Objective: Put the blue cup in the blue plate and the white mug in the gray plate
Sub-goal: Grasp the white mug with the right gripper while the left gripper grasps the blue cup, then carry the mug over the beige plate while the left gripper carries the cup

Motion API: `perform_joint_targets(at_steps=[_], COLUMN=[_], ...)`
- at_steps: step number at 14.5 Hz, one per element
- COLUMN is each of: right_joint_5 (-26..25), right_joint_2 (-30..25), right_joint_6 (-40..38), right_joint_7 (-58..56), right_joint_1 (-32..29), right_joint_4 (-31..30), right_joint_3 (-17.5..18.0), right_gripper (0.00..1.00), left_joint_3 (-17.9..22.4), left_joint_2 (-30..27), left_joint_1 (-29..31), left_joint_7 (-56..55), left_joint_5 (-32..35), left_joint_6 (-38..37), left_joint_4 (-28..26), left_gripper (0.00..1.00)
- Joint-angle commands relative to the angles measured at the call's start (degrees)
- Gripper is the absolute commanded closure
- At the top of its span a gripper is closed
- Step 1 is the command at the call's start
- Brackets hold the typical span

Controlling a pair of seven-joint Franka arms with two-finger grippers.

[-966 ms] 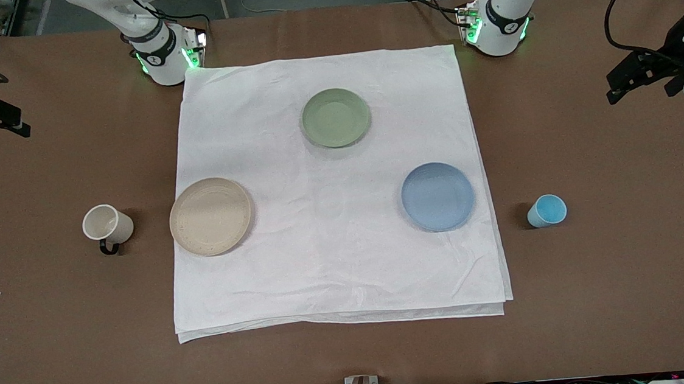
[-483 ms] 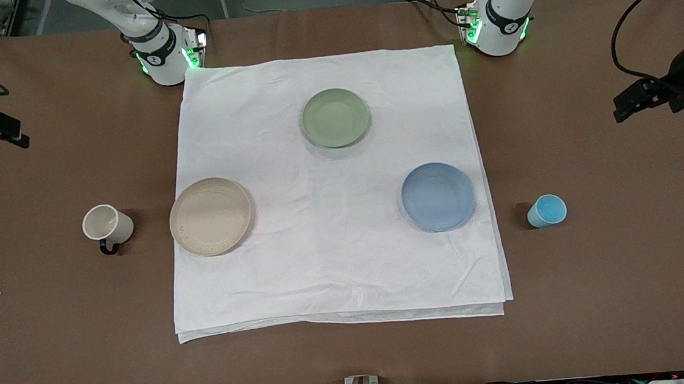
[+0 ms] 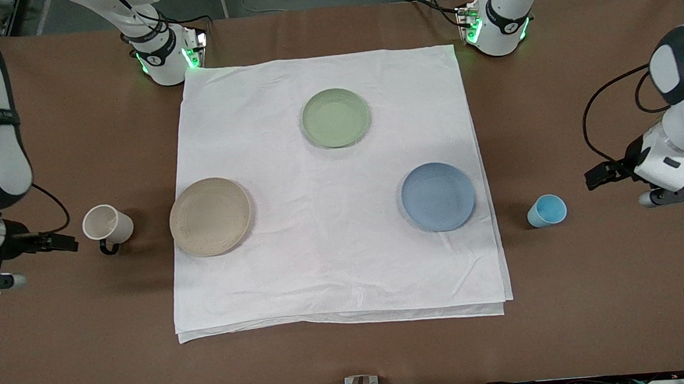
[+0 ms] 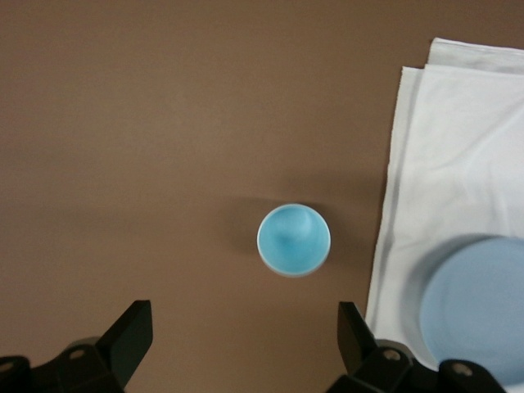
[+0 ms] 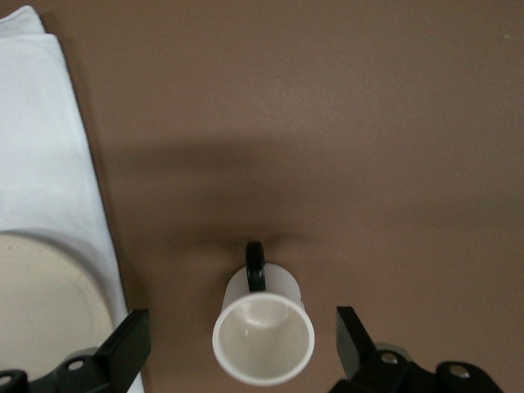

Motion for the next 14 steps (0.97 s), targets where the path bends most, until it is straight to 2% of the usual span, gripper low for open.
perform_joint_targets(at_steps=[1,3,4,6,7,8,9,11,12,14], right_joint_5=[0.78,2.11,2.11,2.11,2.11,2.11,2.11,2.11,2.11,4.64], right_joint_2=[-0.46,0.24,0.24,0.07,-0.11,-0.28,-0.55,-0.64,-0.64,-1.59], right_joint_6=[13.91,19.85,19.95,19.43,18.12,16.71,16.35,15.48,13.90,6.37], right_joint_7=[0.15,0.06,0.06,-0.46,-1.07,-1.51,-1.61,-1.52,-1.34,0.66], right_joint_1=[0.15,0.07,0.07,-0.11,-0.20,-0.28,-0.37,-0.37,-0.29,0.33], right_joint_4=[-11.49,-16.35,-17.41,-19.44,-19.45,-19.36,-19.36,-18.40,-17.09,-13.23], right_joint_3=[0.47,0.47,0.47,0.47,0.47,0.47,0.56,0.56,0.56,0.73], right_gripper=[0.00,0.02,0.10,0.40,0.60,0.88,1.00,1.00,1.00,1.00], left_joint_3=[-0.11,-0.11,-0.11,-0.11,-0.11,-0.11,-0.11,-0.20,-0.20,-0.38], left_joint_2=[3.28,8.02,9.79,12.52,13.49,14.54,15.33,15.69,15.69,14.82], left_joint_1=[-0.03,-0.20,-0.20,-0.11,-0.11,-0.11,-0.11,-0.11,-0.11,-0.29], left_joint_7=[-0.01,-0.10,-0.01,0.08,0.08,-0.01,-0.10,-0.19,-0.19,-0.01], left_joint_5=[0.07,0.07,0.16,0.16,0.16,0.16,0.16,0.16,0.16,0.16], left_joint_6=[10.33,14.12,15.96,17.82,18.44,18.79,18.97,18.97,18.88,18.19], left_joint_4=[-5.26,-5.26,-5.35,-5.09,-5.08,-5.00,-4.91,-4.82,-4.82,-4.65], left_gripper=[0.02,0.11,0.16,0.25,0.30,0.35,0.47,0.89,1.00,1.00])
